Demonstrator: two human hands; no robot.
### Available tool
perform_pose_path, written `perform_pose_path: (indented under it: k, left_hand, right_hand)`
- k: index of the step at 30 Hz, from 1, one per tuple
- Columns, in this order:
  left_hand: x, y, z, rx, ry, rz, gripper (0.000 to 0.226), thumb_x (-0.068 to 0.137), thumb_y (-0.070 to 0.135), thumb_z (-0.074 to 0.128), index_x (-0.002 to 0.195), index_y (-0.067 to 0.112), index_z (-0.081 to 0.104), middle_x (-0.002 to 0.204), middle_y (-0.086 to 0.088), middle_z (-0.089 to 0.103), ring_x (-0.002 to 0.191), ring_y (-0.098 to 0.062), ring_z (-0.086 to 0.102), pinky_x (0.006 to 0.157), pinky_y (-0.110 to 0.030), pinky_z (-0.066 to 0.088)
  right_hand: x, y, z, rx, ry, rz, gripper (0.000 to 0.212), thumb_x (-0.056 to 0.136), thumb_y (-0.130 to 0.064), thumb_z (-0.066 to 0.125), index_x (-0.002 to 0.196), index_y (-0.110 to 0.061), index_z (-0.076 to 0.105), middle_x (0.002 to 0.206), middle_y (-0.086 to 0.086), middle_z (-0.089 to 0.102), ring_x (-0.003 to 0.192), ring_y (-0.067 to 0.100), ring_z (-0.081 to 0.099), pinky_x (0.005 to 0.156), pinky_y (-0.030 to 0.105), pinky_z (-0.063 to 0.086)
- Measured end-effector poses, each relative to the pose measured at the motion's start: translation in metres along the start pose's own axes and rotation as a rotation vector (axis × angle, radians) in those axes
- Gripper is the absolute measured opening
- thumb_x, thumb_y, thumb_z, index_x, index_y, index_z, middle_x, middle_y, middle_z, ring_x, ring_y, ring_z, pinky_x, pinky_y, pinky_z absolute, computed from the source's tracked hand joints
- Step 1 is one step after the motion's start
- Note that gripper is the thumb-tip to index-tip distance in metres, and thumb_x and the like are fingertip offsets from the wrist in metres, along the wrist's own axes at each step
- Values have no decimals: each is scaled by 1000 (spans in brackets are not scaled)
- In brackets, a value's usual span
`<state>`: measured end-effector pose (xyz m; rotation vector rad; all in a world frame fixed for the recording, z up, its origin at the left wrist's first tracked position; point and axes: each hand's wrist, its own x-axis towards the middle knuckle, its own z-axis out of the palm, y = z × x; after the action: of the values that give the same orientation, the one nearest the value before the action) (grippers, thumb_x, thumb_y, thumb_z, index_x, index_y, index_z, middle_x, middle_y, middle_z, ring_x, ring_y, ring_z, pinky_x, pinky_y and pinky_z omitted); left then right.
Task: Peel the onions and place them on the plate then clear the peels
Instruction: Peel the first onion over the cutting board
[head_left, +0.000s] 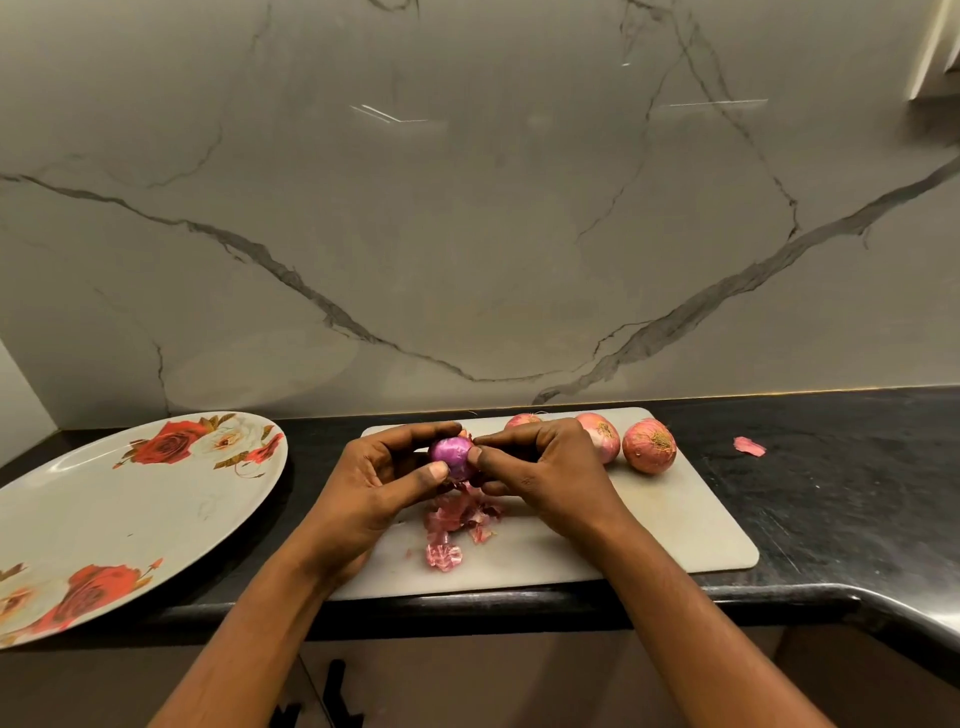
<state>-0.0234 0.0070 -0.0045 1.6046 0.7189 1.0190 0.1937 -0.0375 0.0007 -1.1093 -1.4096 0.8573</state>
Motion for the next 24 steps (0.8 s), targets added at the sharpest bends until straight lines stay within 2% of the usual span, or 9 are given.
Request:
perform_pose_path:
  k: [4, 6, 10, 14, 17, 18, 19, 21, 24]
  left_hand:
    - [0, 0, 0, -20, -7, 5, 48, 90, 4, 70, 138, 11, 66, 136, -7, 71, 127, -28, 67, 105, -49, 57]
    - [-1, 1, 0, -74, -5, -1, 49, 90, 4, 70, 138, 10, 66, 136, -9, 71, 126, -30, 68, 103, -48, 58]
    - [-1, 1, 0, -80, 3, 2, 49, 89, 6, 70, 137, 11, 66, 136, -9, 71, 126, -30, 68, 101, -45, 60]
    - [0, 2, 2, -66, 4, 3, 48, 88, 9, 71, 135, 13, 67, 133, -6, 72, 125, -28, 69, 99, -41, 61]
    - [-1, 2, 3, -31, 5, 8, 48, 87, 7, 72, 135, 14, 68, 132, -5, 72, 125, -26, 69, 99, -40, 61]
    - [-1, 2, 3, -24, 6, 9, 48, 88, 6, 73, 135, 13, 68, 132, -6, 72, 125, -26, 69, 100, -41, 60]
    - [-1, 2, 3, -21, 8, 7, 48, 88, 5, 74, 134, 13, 68, 132, -7, 72, 125, -26, 69, 100, -41, 60]
    - [-1, 2, 3, -19, 14, 1, 47, 87, 6, 75, 134, 12, 68, 131, -7, 73, 125, -26, 69, 101, -42, 60]
    - [0, 2, 3, -20, 28, -4, 46, 87, 9, 76, 133, 14, 69, 132, -7, 72, 124, -27, 69, 101, -46, 60]
  right_hand:
    - [2, 4, 0, -9, 6, -10, 17, 92, -11, 79, 108, -16, 83, 93, 4, 83, 87, 23, 81, 83, 47, 66]
    - [3, 6, 0, -26, 29, -21, 23, 93, -1, 73, 108, -15, 83, 93, 4, 83, 88, 22, 81, 86, 47, 66]
    - [3, 6, 0, -42, 40, -32, 25, 93, 1, 70, 108, -15, 83, 93, 4, 83, 88, 20, 81, 85, 43, 66]
    - [1, 4, 1, -38, 28, -22, 14, 96, -15, 75, 107, -10, 83, 93, 6, 82, 87, 21, 80, 79, 40, 67]
    - [-3, -2, 1, -30, 12, -43, 38, 82, -47, 83, 106, -17, 84, 92, 0, 82, 88, 19, 80, 81, 43, 67]
    - [-4, -2, 1, -47, 9, -54, 42, 79, -51, 83, 107, -19, 84, 94, -2, 82, 89, 17, 80, 83, 43, 66]
    - [-4, -2, 1, -65, 9, -63, 39, 80, -48, 85, 107, -21, 84, 95, -3, 82, 91, 15, 80, 84, 42, 66]
    - [-4, -1, 0, -108, 20, -82, 25, 86, -29, 86, 109, -21, 83, 97, -6, 82, 93, 10, 79, 86, 38, 66]
    - [-4, 0, 0, -175, 32, -112, 25, 89, -12, 81, 112, -23, 82, 99, -8, 82, 95, 6, 77, 89, 32, 65]
